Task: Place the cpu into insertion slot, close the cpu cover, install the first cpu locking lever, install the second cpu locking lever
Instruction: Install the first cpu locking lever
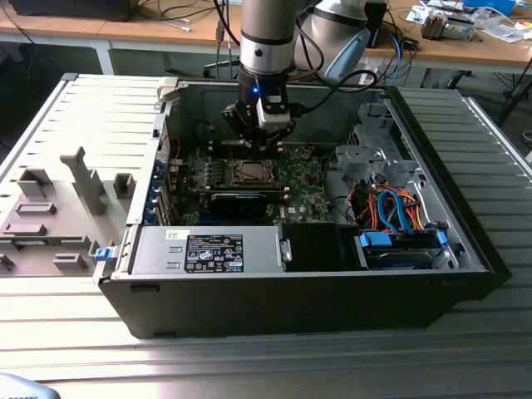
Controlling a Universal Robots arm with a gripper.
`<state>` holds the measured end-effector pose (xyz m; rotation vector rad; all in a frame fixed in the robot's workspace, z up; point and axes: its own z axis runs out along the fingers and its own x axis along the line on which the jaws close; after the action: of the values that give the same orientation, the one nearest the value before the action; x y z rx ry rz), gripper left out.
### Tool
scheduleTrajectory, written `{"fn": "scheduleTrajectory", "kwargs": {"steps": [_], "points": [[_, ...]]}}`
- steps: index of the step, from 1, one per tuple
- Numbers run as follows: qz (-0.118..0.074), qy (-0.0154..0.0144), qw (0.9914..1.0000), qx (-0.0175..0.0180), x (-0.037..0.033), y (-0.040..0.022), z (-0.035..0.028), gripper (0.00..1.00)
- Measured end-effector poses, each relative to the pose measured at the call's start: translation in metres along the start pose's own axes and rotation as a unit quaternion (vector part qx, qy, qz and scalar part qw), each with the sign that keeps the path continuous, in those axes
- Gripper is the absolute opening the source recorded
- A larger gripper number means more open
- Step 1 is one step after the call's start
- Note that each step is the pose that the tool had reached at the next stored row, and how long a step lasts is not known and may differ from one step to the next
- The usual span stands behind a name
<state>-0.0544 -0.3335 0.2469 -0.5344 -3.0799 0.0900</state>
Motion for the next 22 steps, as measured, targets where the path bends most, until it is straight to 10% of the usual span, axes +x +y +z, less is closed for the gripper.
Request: {"fn": "scheduleTrajectory", "kwargs": {"steps": [22], "points": [[-0.008,-0.0005,0.99997,0.0,0.0,0.0,0.0,0.11]]}}
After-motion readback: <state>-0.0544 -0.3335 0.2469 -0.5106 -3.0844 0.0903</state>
